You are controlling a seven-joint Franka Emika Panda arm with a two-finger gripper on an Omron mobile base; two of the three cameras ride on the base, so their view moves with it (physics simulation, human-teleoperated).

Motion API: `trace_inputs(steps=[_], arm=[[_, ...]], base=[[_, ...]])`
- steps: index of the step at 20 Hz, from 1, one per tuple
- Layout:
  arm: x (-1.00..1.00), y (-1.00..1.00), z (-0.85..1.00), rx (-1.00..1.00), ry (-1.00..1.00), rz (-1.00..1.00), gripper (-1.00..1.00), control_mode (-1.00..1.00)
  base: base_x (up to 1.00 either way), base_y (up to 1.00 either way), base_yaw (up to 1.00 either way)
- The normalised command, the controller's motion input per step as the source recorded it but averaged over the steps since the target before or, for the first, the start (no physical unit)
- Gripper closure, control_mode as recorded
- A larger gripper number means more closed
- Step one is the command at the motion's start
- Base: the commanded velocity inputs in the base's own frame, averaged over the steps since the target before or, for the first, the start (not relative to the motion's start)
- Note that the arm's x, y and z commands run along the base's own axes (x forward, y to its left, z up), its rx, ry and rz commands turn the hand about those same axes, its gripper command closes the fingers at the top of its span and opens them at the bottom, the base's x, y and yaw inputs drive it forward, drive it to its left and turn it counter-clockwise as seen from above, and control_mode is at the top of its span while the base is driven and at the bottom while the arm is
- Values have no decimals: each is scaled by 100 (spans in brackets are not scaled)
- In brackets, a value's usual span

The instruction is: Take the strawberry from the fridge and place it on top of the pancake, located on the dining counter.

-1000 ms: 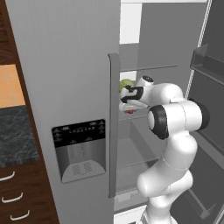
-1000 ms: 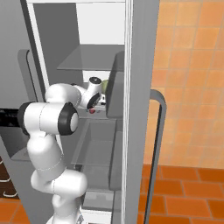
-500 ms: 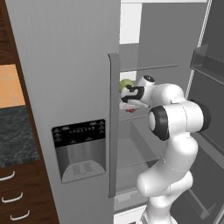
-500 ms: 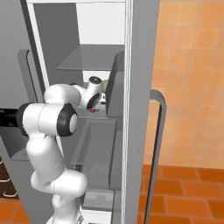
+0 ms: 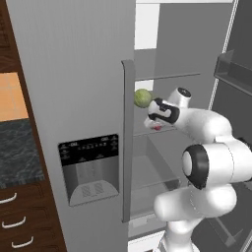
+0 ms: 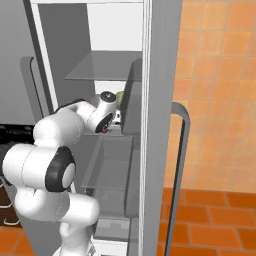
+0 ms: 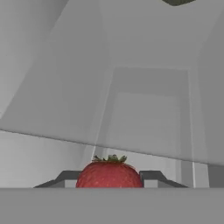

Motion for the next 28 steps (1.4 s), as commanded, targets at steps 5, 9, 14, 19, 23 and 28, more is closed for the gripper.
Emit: trace_inputs(steps=[5, 9, 14, 19, 23, 28], arm=[[-88, 23, 62, -9, 0, 0, 100, -100], [-100, 5, 52, -7, 0, -1, 100, -100], [-96, 0, 49, -3, 0, -4, 100, -100], [-74, 0, 22, -1, 14, -22, 100, -100], [-73, 0, 44, 0, 14, -37, 100, -100], [-87, -1, 26, -1, 4, -29, 100, -100]], base=[[0, 0, 0], [0, 0, 0], [0, 0, 0], [0, 0, 0], [0, 0, 0], [0, 0, 0]])
